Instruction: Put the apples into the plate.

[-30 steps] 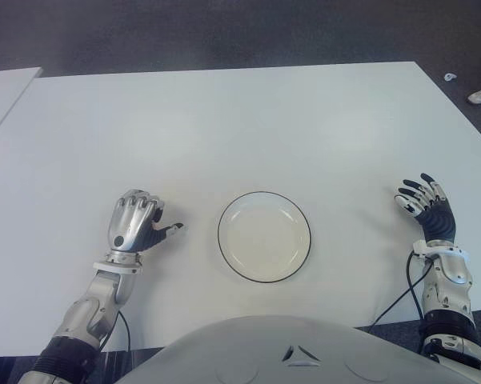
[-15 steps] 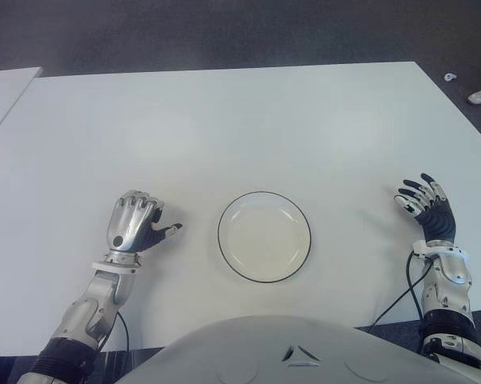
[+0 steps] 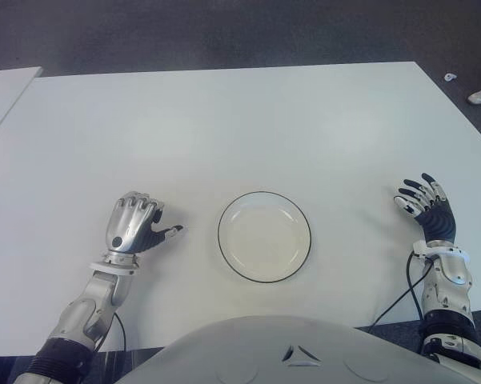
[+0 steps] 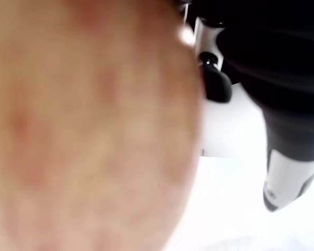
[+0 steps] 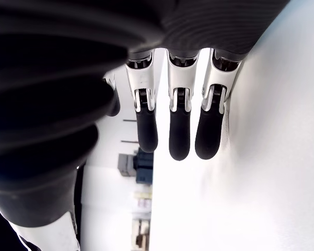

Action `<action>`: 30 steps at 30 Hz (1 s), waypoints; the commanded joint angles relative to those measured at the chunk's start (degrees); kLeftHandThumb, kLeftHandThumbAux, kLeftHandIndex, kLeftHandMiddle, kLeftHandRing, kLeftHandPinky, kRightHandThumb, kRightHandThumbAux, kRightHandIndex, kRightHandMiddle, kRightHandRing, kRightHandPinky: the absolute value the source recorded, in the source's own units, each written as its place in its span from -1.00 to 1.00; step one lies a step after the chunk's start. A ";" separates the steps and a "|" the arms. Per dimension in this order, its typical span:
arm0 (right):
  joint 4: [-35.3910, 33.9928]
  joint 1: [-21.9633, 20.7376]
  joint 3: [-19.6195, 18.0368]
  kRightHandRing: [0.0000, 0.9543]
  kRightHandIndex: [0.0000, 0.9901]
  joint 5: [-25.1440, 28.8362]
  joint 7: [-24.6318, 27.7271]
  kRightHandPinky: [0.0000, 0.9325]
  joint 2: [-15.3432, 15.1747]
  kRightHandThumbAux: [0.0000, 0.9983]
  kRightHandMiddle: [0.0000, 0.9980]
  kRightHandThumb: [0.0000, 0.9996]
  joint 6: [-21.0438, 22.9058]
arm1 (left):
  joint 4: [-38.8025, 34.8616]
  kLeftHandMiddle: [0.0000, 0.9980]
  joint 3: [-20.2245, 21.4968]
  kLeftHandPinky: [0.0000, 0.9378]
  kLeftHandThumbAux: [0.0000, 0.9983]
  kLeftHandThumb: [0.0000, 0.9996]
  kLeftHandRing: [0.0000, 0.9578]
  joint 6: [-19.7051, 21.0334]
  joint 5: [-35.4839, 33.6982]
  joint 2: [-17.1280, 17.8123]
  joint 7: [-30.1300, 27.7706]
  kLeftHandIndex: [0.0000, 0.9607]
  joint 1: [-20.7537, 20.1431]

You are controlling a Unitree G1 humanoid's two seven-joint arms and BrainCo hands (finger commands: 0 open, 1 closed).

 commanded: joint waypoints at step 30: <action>0.18 3.51 2.00 -0.38 -0.79 -0.66 -0.03 -0.39 3.48 0.67 -0.44 -0.23 2.91 | -25.68 -1.00 3.18 -1.00 -0.74 -0.66 -1.00 21.51 13.95 -1.51 -31.57 -0.99 12.25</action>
